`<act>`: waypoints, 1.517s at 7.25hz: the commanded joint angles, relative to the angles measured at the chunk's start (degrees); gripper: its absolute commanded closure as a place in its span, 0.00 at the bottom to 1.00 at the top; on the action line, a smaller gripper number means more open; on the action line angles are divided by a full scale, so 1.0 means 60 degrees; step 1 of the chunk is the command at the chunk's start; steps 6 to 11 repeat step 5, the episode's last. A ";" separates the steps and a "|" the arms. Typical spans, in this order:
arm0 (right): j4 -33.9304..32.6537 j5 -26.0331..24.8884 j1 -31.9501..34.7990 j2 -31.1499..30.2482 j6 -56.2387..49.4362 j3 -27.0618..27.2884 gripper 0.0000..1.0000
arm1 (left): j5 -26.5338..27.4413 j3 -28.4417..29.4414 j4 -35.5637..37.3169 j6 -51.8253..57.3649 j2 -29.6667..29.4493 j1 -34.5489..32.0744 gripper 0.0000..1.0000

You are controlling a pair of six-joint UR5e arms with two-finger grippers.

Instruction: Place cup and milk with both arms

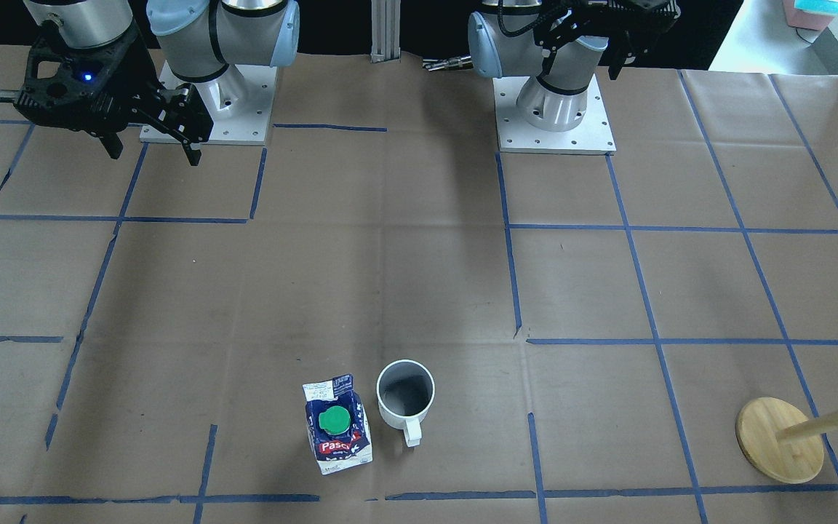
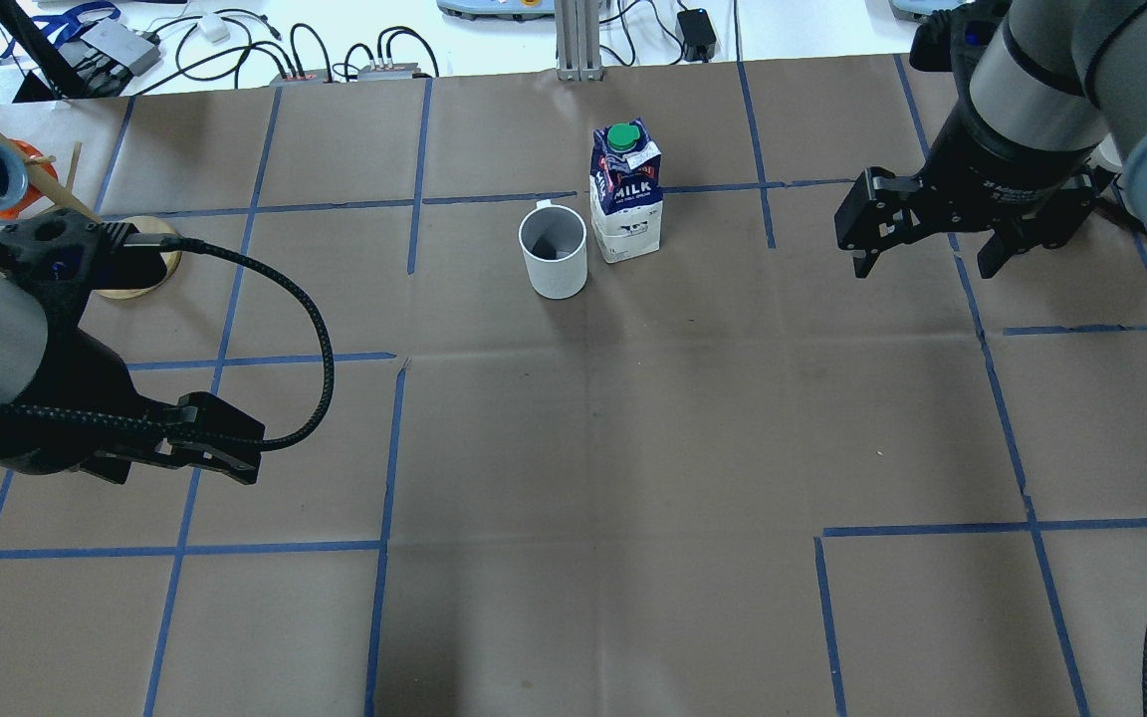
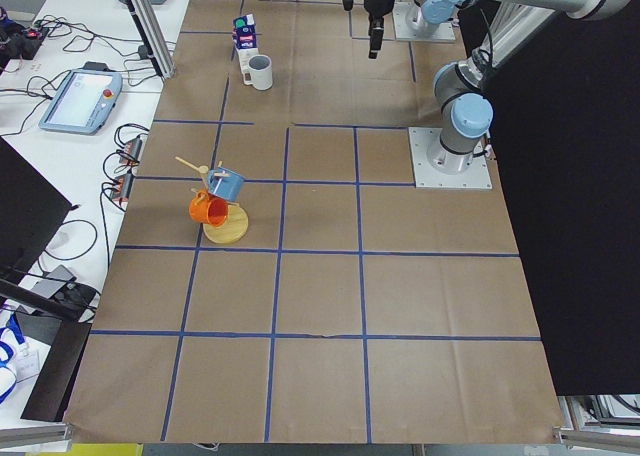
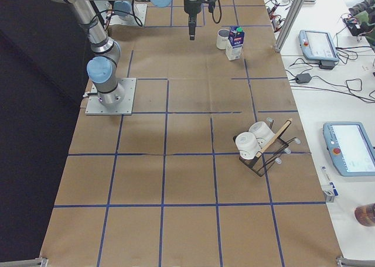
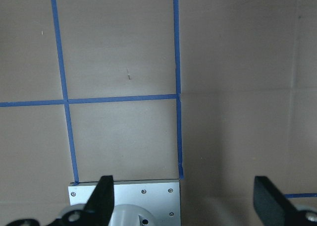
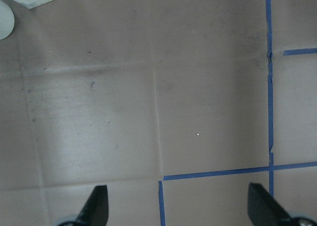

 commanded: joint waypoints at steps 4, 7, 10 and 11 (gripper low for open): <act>0.0018 0.0087 0.0021 -0.0055 0.0149 -0.0015 0.00 | 0.0000 -0.0048 0.0000 0.0000 0.0067 0.0005 0.00; 0.0018 0.0101 0.0021 -0.0055 0.0149 -0.0015 0.00 | 0.0000 -0.0062 0.0000 0.0000 0.0082 0.0005 0.00; 0.0018 0.0101 0.0021 -0.0055 0.0149 -0.0015 0.00 | 0.0000 -0.0062 0.0000 0.0000 0.0082 0.0005 0.00; 0.0018 0.0101 0.0021 -0.0055 0.0149 -0.0015 0.00 | 0.0000 -0.0062 0.0000 0.0000 0.0082 0.0005 0.00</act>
